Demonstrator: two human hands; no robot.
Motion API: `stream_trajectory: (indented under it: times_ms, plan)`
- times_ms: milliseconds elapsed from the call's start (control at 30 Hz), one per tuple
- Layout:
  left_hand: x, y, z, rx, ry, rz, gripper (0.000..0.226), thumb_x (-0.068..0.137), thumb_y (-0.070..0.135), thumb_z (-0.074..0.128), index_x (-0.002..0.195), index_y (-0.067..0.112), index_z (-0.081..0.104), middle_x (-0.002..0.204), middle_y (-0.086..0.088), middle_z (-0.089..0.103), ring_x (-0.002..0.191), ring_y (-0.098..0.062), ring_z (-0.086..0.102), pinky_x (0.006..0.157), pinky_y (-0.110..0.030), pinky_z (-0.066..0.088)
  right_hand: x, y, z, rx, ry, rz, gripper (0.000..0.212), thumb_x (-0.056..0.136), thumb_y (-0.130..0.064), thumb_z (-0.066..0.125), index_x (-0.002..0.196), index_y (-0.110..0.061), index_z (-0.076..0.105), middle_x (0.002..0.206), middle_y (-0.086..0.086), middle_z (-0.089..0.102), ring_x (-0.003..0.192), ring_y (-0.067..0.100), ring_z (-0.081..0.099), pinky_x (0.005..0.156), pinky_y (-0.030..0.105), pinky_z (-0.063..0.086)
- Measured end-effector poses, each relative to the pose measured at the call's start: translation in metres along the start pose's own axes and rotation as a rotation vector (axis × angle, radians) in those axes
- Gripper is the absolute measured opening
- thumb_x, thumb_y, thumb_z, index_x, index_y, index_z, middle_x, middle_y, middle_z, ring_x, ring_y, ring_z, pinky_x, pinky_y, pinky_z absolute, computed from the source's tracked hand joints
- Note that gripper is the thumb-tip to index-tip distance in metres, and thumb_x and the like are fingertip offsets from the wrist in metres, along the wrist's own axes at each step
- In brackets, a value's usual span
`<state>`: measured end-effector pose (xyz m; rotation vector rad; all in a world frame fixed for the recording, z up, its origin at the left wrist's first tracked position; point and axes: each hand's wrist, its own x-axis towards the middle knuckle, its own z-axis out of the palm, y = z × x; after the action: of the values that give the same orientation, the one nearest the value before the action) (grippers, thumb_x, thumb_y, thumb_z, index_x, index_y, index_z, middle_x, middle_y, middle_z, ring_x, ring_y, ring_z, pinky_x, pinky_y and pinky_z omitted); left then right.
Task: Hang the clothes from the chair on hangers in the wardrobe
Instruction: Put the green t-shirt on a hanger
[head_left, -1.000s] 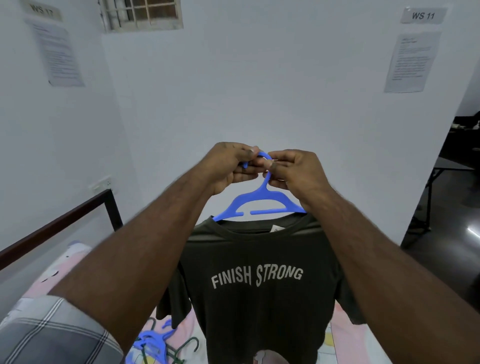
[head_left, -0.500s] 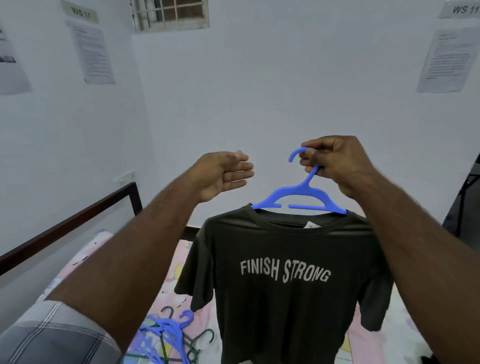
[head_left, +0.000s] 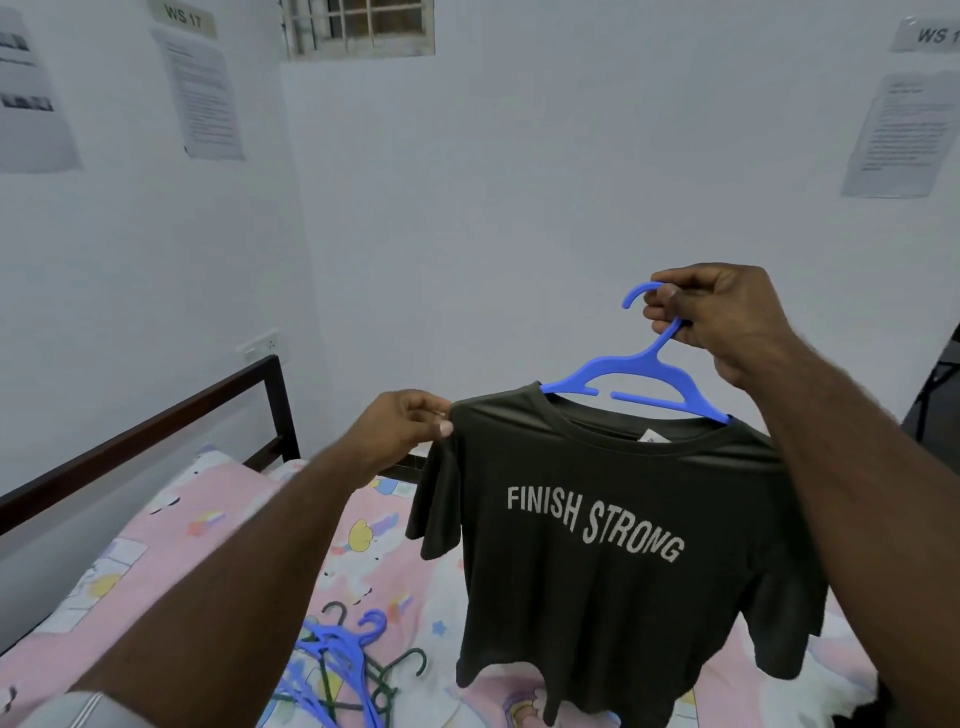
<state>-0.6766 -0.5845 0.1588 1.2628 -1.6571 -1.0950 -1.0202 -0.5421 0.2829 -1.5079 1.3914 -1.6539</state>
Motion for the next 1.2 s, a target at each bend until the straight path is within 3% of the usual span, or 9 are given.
stream_trajectory:
  times_ms: [167,400,500,667,733,867,933,1100,1200]
  plan:
    - [0.003,-0.003,-0.004,-0.033,0.305,0.084,0.011,0.093,0.006,0.065,0.096,0.014,0.073,0.088,-0.008,0.073,0.075,-0.012,0.068,0.076,-0.030,0.051,-0.003,-0.001,-0.011,-0.025,0.043,0.001,0.014,0.095,-0.002,0.062,0.105,-0.006,0.071,0.091,0.014,0.074,0.077,0.018,0.074,0.072,0.028,0.061]
    - [0.005,-0.010,0.016,0.044,-0.077,0.000,0.033,0.090,0.033,0.075,0.121,0.029,0.065,0.113,0.002,0.070,0.101,-0.020,0.071,0.085,-0.041,0.060,-0.008,0.002,-0.022,-0.002,0.069,0.020,0.014,0.095,-0.001,0.062,0.105,-0.005,0.071,0.092,0.015,0.074,0.079,0.021,0.073,0.079,0.035,0.062]
    - [0.006,-0.007,0.029,0.039,0.004,0.036,0.011,0.095,0.021,0.069,0.103,0.015,0.071,0.097,-0.007,0.075,0.091,-0.022,0.074,0.089,-0.051,0.058,-0.010,0.002,-0.024,-0.007,0.070,0.021,0.014,0.095,-0.002,0.063,0.104,-0.006,0.072,0.092,0.015,0.074,0.082,0.022,0.074,0.079,0.035,0.062]
    - [0.006,-0.002,0.025,0.041,0.183,0.101,0.015,0.099,0.017,0.061,0.088,0.013,0.071,0.087,-0.005,0.073,0.069,-0.006,0.066,0.073,-0.032,0.053,-0.014,0.003,-0.039,-0.015,0.088,0.027,0.014,0.095,0.000,0.062,0.105,-0.005,0.071,0.093,0.017,0.074,0.083,0.023,0.074,0.078,0.035,0.062]
    - [0.004,-0.002,0.026,0.063,0.046,0.028,0.017,0.100,0.023,0.061,0.089,0.014,0.069,0.088,-0.006,0.072,0.073,-0.016,0.070,0.070,-0.036,0.059,-0.015,0.005,-0.041,-0.035,0.087,0.029,0.015,0.095,-0.001,0.062,0.105,-0.005,0.072,0.091,0.015,0.074,0.083,0.024,0.075,0.079,0.036,0.062]
    - [0.005,0.001,0.020,0.055,0.219,0.132,0.018,0.100,0.022,0.059,0.085,0.023,0.070,0.091,-0.002,0.071,0.089,-0.023,0.066,0.077,-0.038,0.055,-0.017,0.005,-0.044,-0.023,0.098,0.036,0.014,0.095,-0.001,0.062,0.104,-0.007,0.072,0.092,0.015,0.075,0.084,0.025,0.075,0.078,0.035,0.062]
    - [0.004,0.002,0.019,0.101,0.176,0.071,0.018,0.099,0.025,0.060,0.084,0.026,0.070,0.092,0.000,0.072,0.090,-0.025,0.069,0.075,-0.043,0.060,-0.018,0.003,-0.043,0.000,0.099,0.038,0.014,0.094,-0.001,0.063,0.104,-0.007,0.071,0.093,0.017,0.074,0.084,0.025,0.075,0.077,0.034,0.062]
    - [-0.004,0.016,0.036,0.420,0.288,0.271,0.017,0.099,0.027,0.060,0.114,0.030,0.067,0.113,0.015,0.065,0.112,-0.009,0.059,0.090,-0.028,0.043,-0.019,0.003,-0.021,0.014,0.067,0.034,0.014,0.094,-0.001,0.064,0.104,-0.006,0.072,0.090,0.015,0.075,0.084,0.025,0.075,0.079,0.037,0.062]
    - [-0.009,0.038,0.052,0.441,0.209,0.366,0.027,0.099,0.027,0.060,0.126,0.030,0.065,0.118,0.020,0.059,0.112,0.001,0.051,0.094,-0.020,0.038,-0.019,0.000,-0.004,0.019,0.035,0.022,0.014,0.094,-0.001,0.063,0.104,-0.006,0.072,0.090,0.015,0.075,0.085,0.025,0.075,0.081,0.039,0.062]
